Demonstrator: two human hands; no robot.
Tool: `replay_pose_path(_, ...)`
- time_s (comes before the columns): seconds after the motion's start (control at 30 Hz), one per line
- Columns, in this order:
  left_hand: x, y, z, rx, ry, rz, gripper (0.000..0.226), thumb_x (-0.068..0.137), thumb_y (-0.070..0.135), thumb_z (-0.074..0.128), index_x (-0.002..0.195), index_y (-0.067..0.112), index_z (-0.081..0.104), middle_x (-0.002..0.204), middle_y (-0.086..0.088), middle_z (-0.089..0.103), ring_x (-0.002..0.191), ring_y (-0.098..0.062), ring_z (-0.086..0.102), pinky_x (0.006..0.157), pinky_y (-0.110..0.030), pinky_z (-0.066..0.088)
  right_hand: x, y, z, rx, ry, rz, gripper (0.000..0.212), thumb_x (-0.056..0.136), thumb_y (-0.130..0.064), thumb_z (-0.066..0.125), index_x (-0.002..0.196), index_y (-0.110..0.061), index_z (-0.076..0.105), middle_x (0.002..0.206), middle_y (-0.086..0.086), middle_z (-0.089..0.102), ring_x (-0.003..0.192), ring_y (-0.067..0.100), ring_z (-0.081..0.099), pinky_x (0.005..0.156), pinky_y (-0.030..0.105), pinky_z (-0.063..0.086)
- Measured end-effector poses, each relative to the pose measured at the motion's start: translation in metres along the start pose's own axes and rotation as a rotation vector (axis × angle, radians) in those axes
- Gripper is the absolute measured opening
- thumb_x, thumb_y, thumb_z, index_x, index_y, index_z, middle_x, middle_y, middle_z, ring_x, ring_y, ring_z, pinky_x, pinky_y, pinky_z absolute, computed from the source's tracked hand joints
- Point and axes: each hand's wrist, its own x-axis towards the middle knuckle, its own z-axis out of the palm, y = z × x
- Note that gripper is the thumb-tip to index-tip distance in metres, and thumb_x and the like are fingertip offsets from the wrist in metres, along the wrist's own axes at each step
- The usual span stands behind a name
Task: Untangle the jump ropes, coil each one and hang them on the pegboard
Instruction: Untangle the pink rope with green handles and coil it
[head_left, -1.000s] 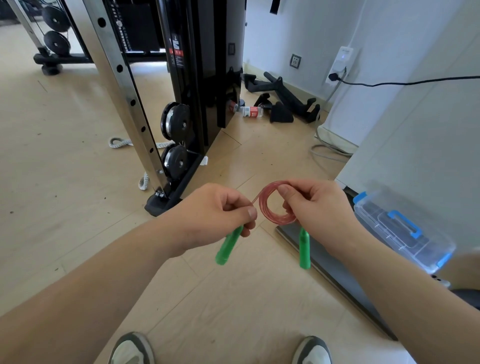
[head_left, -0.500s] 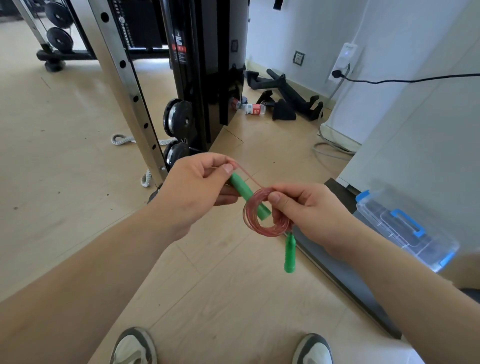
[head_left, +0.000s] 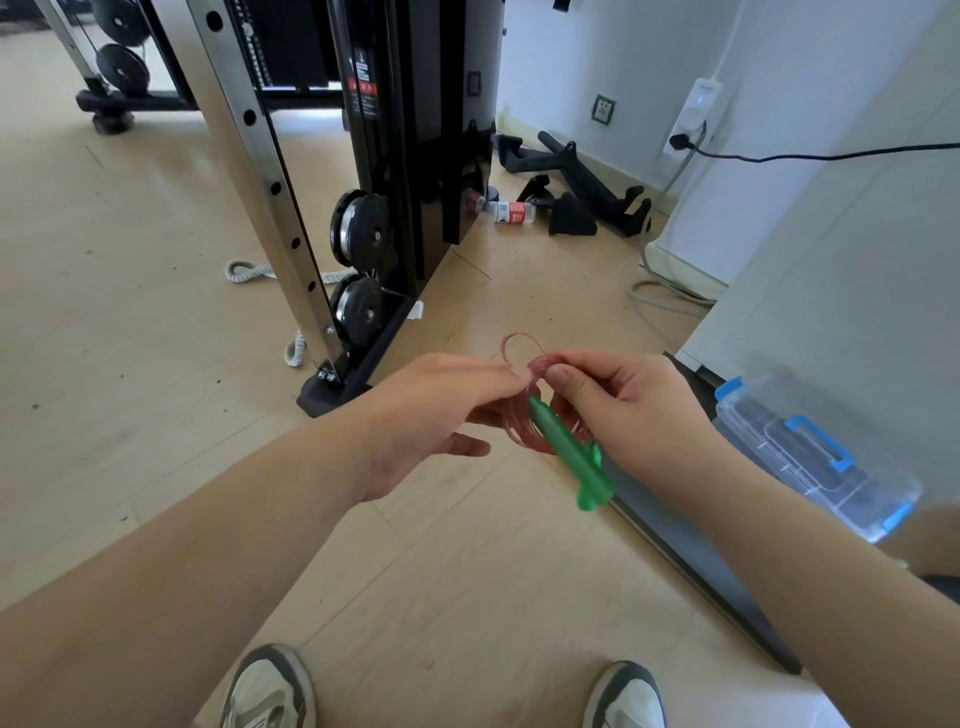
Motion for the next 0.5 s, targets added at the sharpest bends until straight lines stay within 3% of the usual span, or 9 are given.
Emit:
replay_pose_path(0.1, -0.004, -0.005, 0.011, 0.12, -0.029, -0.021, 0.037, 0.086, 0.044, 0.079, 0.11, 0.017, 0.072, 0.106, 0.001, 0.078, 0.108, -0.015, 0.072, 0.097, -0.049, 0.058, -0.002, -0.002, 0.004, 0.027, -0.012, -0.017, 0.026, 0.101, -0.019, 0.065, 0.094, -0.038, 0.081, 0.08, 0.007, 0.075, 0.069, 0.013, 0.067, 0.068, 0.025, 0.057)
replay_pose_path(0.2, -0.003, -0.009, 0.023, -0.011, 0.031, -0.013, 0.029, 0.087, 0.022, 0.081, 0.103, 0.005, 0.064, 0.092, -0.01, 0.074, 0.092, -0.027, 0.078, 0.086, -0.049, 0.063, -0.002, -0.004, 0.006, -0.009, -0.023, -0.045, 0.027, 0.1, -0.018, 0.066, 0.091, -0.039, 0.081, 0.076, 0.004, 0.072, 0.067, 0.006, 0.063, 0.068, 0.023, 0.055)
replay_pose_path(0.3, -0.004, -0.007, 0.024, -0.018, 0.061, -0.024, 0.027, 0.091, 0.002, 0.073, 0.113, 0.009, 0.059, 0.099, -0.016, 0.076, 0.083, -0.028, 0.079, 0.082, -0.047, 0.064, 0.001, -0.003, 0.003, -0.049, 0.037, -0.056, 0.031, 0.1, -0.018, 0.065, 0.087, -0.043, 0.078, 0.076, 0.001, 0.072, 0.066, 0.004, 0.064, 0.067, 0.021, 0.055)
replay_pose_path(0.4, -0.002, -0.012, 0.018, 0.203, 0.049, -0.069, 0.053, 0.093, 0.008, 0.068, 0.14, 0.023, 0.048, 0.099, -0.008, 0.077, 0.083, -0.019, 0.079, 0.086, -0.042, 0.063, 0.002, -0.001, -0.002, -0.091, 0.112, -0.032, 0.033, 0.1, -0.022, 0.065, 0.083, -0.049, 0.074, 0.076, -0.007, 0.073, 0.072, 0.004, 0.067, 0.069, 0.017, 0.055)
replay_pose_path(0.5, 0.001, -0.015, 0.005, 0.531, 0.087, -0.048, 0.055, 0.095, 0.018, 0.062, 0.146, 0.029, 0.046, 0.108, 0.008, 0.074, 0.098, -0.013, 0.072, 0.09, -0.038, 0.06, 0.002, 0.0, -0.003, -0.111, 0.104, -0.017, 0.034, 0.101, -0.022, 0.064, 0.084, -0.05, 0.073, 0.078, -0.008, 0.073, 0.071, 0.004, 0.066, 0.068, 0.013, 0.052)
